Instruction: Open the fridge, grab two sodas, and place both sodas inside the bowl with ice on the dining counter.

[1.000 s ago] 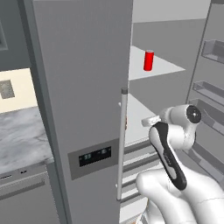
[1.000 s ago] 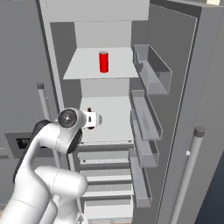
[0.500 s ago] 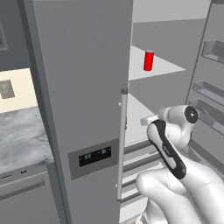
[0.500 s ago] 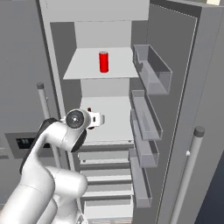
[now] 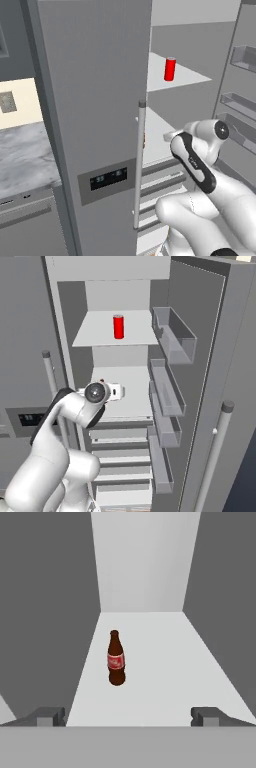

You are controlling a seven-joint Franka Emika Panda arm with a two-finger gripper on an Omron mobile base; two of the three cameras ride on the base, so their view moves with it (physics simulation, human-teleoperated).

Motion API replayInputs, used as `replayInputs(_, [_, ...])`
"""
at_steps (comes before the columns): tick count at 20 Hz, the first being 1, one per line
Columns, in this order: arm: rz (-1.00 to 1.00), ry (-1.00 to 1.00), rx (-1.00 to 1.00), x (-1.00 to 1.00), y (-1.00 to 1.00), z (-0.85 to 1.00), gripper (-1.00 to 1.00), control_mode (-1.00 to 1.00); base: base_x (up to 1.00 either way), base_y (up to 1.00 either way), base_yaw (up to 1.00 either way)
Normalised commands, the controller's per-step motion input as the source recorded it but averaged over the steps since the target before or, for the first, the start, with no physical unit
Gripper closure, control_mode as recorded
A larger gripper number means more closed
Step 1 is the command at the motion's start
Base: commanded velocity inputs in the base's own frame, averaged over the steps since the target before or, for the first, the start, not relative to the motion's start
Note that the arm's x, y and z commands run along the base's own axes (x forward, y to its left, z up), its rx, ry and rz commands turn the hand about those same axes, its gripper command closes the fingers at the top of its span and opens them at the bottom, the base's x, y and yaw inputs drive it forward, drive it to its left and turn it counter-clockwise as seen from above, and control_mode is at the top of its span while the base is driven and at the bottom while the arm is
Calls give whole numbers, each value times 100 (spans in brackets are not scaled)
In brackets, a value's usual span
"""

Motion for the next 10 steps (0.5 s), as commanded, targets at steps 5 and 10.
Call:
replayInputs(5, [2, 0, 0, 13, -8, -5, -100, -100, 0, 0, 0])
replayInputs(10, [3, 0, 0, 12, -1, -16, -100, -100, 0, 0, 0])
